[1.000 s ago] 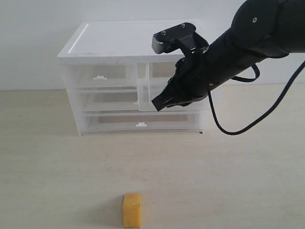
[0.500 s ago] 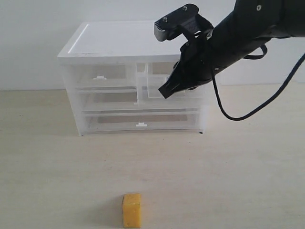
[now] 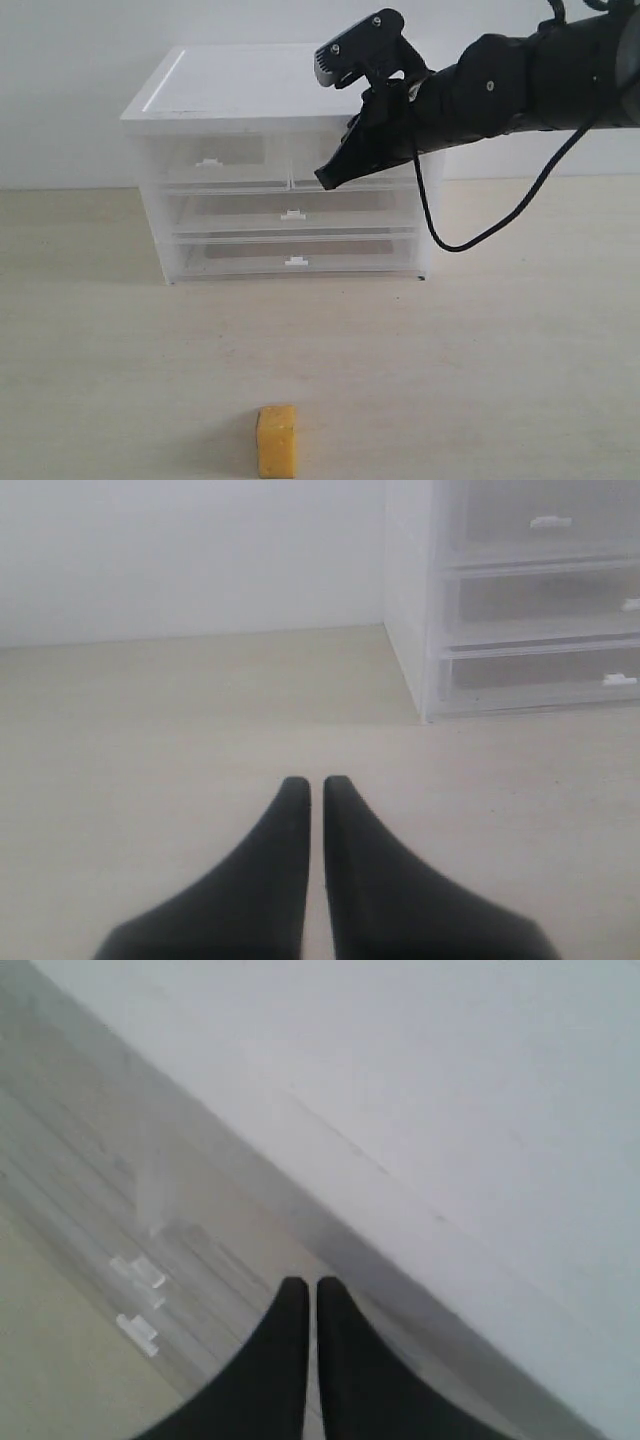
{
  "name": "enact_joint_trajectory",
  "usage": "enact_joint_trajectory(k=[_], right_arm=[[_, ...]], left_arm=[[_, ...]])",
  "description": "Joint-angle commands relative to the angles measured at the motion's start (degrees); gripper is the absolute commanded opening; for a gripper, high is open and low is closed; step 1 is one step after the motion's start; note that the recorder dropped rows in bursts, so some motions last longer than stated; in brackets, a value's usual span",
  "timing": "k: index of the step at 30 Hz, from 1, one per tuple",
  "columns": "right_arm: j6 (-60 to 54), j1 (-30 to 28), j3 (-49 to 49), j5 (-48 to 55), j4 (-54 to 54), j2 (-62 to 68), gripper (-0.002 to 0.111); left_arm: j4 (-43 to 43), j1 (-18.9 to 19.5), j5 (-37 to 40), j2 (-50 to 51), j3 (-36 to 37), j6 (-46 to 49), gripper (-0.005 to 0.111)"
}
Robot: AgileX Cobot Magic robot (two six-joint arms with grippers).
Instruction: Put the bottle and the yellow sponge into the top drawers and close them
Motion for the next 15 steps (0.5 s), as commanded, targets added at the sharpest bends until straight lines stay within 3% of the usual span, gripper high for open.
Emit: enact_joint_trajectory(k=[1, 6, 15], right_arm=[[0.8, -1.1, -0.3, -3.7, 0.0, 0.1, 0.001], [1.6, -1.1, -0.3, 1.5, 0.0, -2.0, 0.001], [1.9, -3.2, -0.3, 26.2, -3.7, -8.2, 0.001]], left_arm=[[-0.4, 0.1, -0.4, -0.2, 0.2, 0.2, 0.004], [-0.4, 0.1, -0.4, -0.2, 0.2, 0.2, 0.004], [-0.4, 0.1, -0.4, -0.2, 0.2, 0.2, 0.004]])
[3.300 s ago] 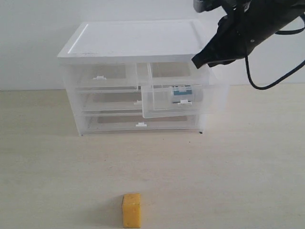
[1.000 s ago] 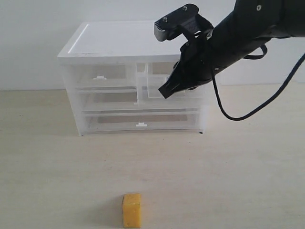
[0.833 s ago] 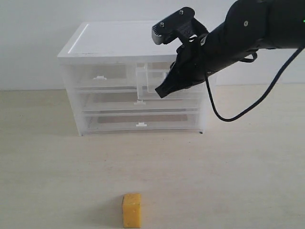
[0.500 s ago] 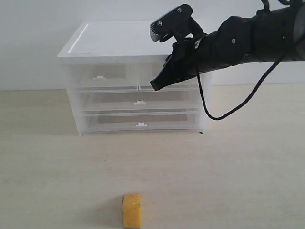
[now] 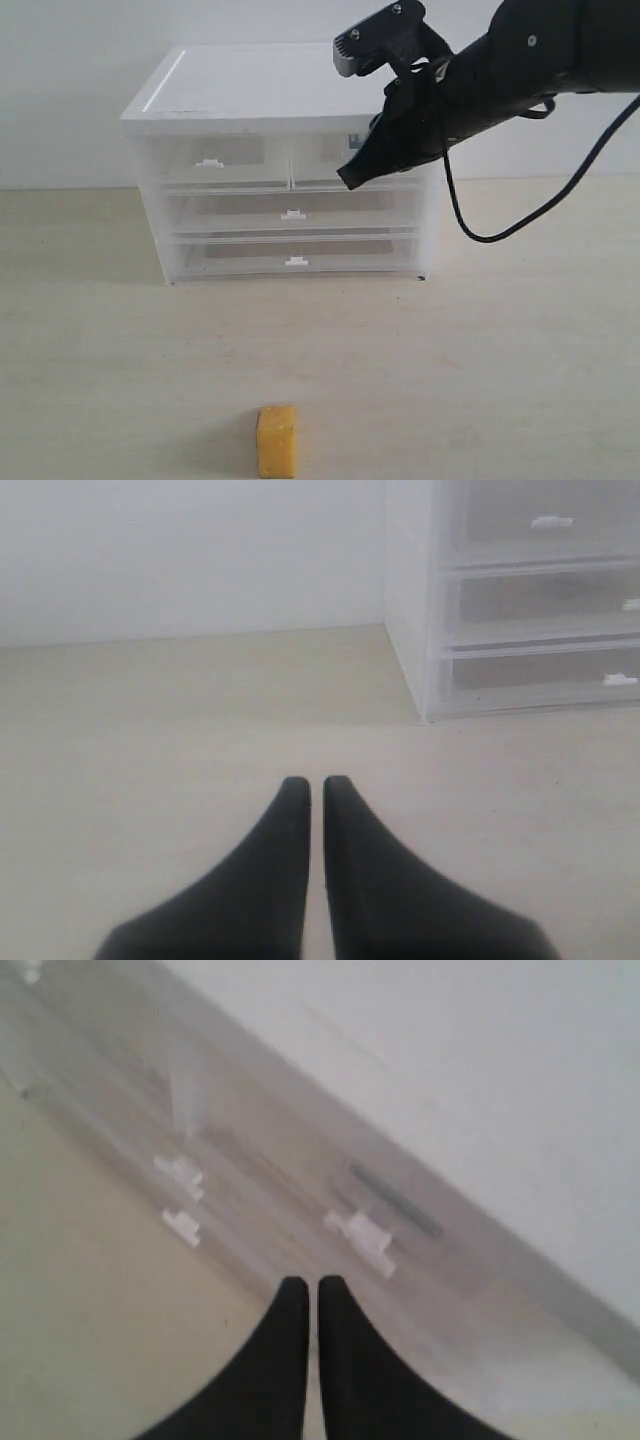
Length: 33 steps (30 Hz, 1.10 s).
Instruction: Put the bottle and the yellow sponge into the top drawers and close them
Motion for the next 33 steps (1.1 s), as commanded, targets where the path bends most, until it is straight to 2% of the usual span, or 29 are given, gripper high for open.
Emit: enact_joint_trajectory(k=[1, 7, 14, 20, 33], right_arm=[[1.6, -2.5, -0.3, 12.9, -3.6, -3.0, 0.001], [14.6, -9.8, -0.3, 21.7, -8.1, -6.4, 0.001], [20.0, -17.7, 0.9, 27.2, -11.1, -14.9, 0.001], [25.0, -20.5, 10.4, 18.7, -14.4, -27.6, 0.001], [28.3, -20.5, 30.9, 2.5, -14.6, -54.2, 0.001]], left_arm=[[-0.4, 0.1, -0.4, -0.2, 0.2, 0.2, 0.004], [-0.4, 0.1, -0.4, -0.2, 0.2, 0.2, 0.004], [-0.4, 0.1, -0.4, -0.2, 0.2, 0.2, 0.004], [-0.4, 0.1, -0.4, -0.2, 0.2, 0.2, 0.004], [-0.4, 0.1, -0.4, -0.2, 0.2, 0.2, 0.004]])
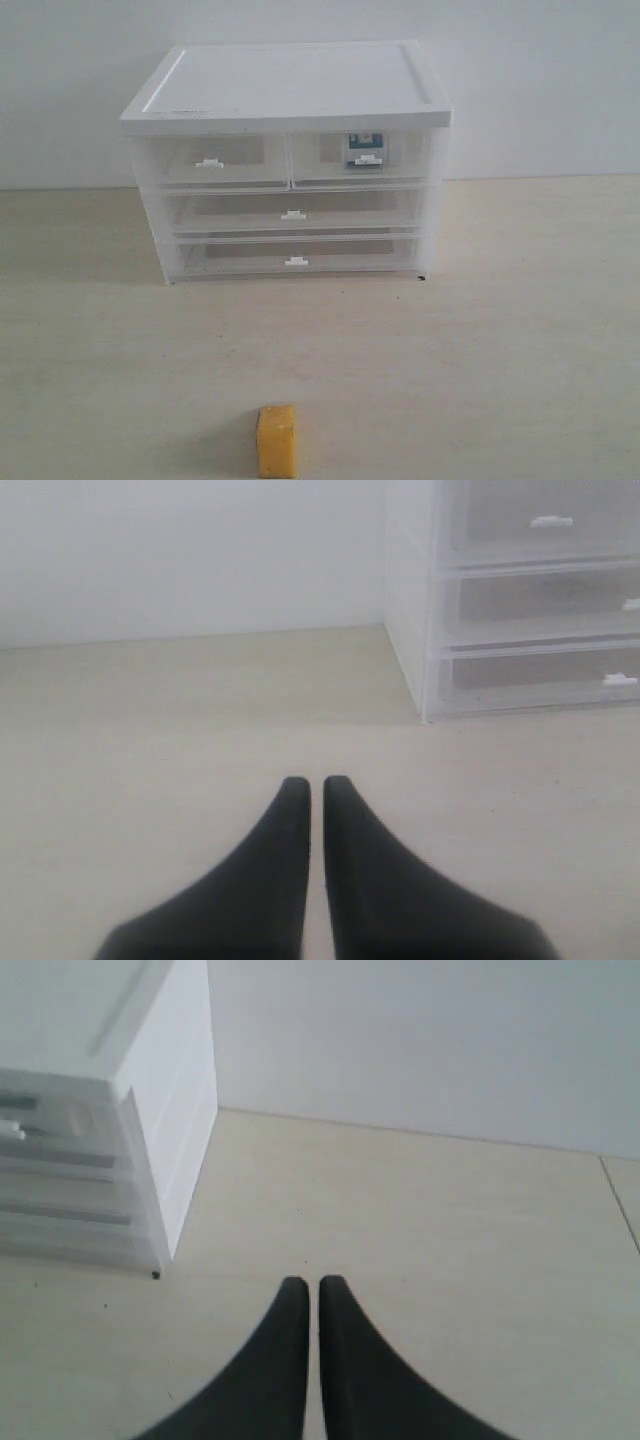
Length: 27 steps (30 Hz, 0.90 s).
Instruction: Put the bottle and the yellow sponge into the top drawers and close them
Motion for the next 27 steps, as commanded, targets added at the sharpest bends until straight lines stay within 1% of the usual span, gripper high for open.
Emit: enact_joint_trajectory(k=[1, 8, 13, 17, 21, 23, 27], right_arm=[[0.7, -0.4, 5.5, -5.2, -0.3, -8.2, 0.001], [0.6, -0.4, 12.0, -5.0, -0.3, -17.9, 0.001], [0.9, -0.4, 12.8, -1.3, -0.3, -22.3, 0.001], [0.4, -0.4, 12.8, -1.3, -0.3, -23.0, 0.001], [-2.5, -0.4, 13.7, -2.3, -0.3, -23.0, 0.001], [-2.5, -0.4, 17.7, -7.1, -0.3, -25.8, 0.001], [-2.0, -0.4, 25.7, -8.6, -0.3, -34.6, 0.001]], left_arm=[[-0.4, 0.1, -0.4, -0.2, 0.2, 0.2, 0.004], [-0.4, 0.1, -0.4, -0.2, 0.2, 0.2, 0.004], [-0.4, 0.1, -0.4, -0.2, 0.2, 0.2, 0.004], [-0.4, 0.1, -0.4, -0.2, 0.2, 0.2, 0.004], [-0.4, 0.1, -0.4, -0.2, 0.2, 0.2, 0.004], [-0.4, 0.1, -0.4, -0.2, 0.2, 0.2, 0.004], [-0.4, 0.1, -0.4, -0.2, 0.2, 0.2, 0.004]])
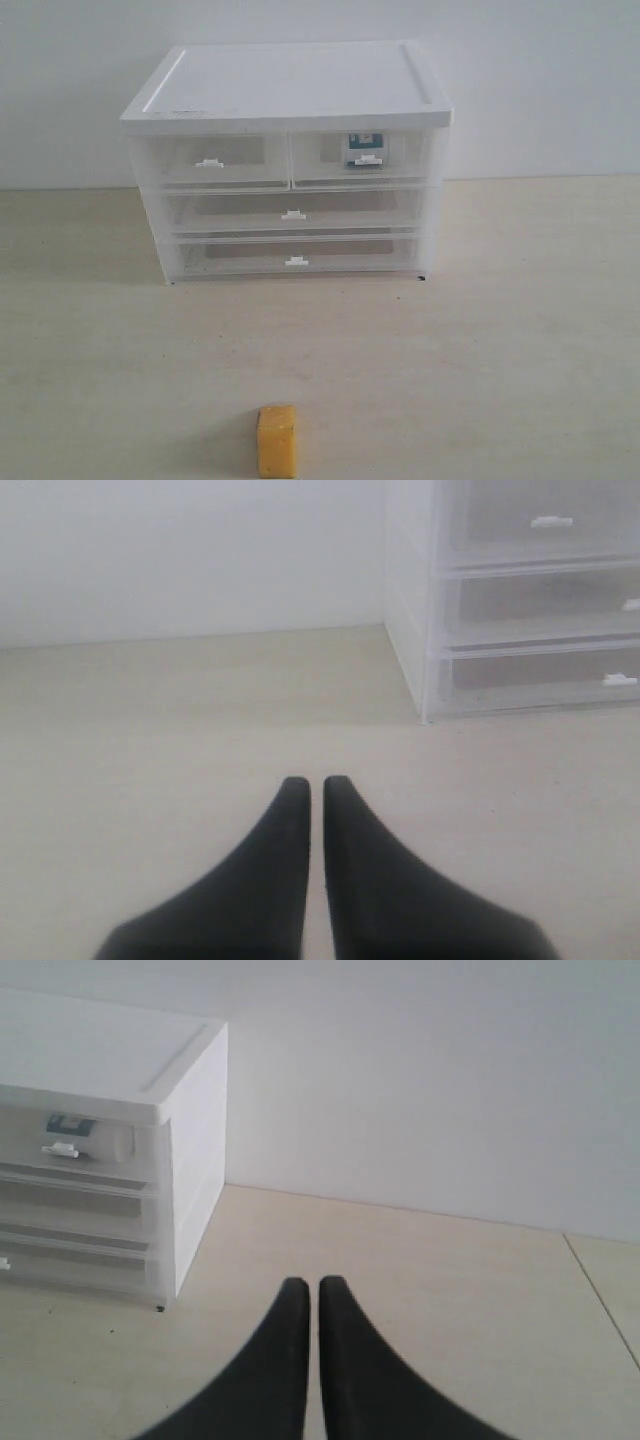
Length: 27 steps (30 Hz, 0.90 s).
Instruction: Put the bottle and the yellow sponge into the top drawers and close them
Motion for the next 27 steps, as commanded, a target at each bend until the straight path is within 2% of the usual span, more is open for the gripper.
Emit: enact_joint_trajectory(k=[1, 8, 27], right_arm=[[0.1, -0.4, 6.8, -1.6, -0.2, -7.9, 0.001], [0.1, -0.4, 16.6, -1.5, 0.3, -22.2, 0.001], [0.4, -0.4, 28.3, -4.6, 3.8, -22.2, 0.001]], left_arm=[[-0.4, 0.1, -0.4, -0.2, 0.2, 0.2, 0.004], [-0.4, 0.1, -0.4, -0.2, 0.2, 0.2, 0.004], [-0.4, 0.1, -0.4, -0.2, 0.2, 0.2, 0.004]])
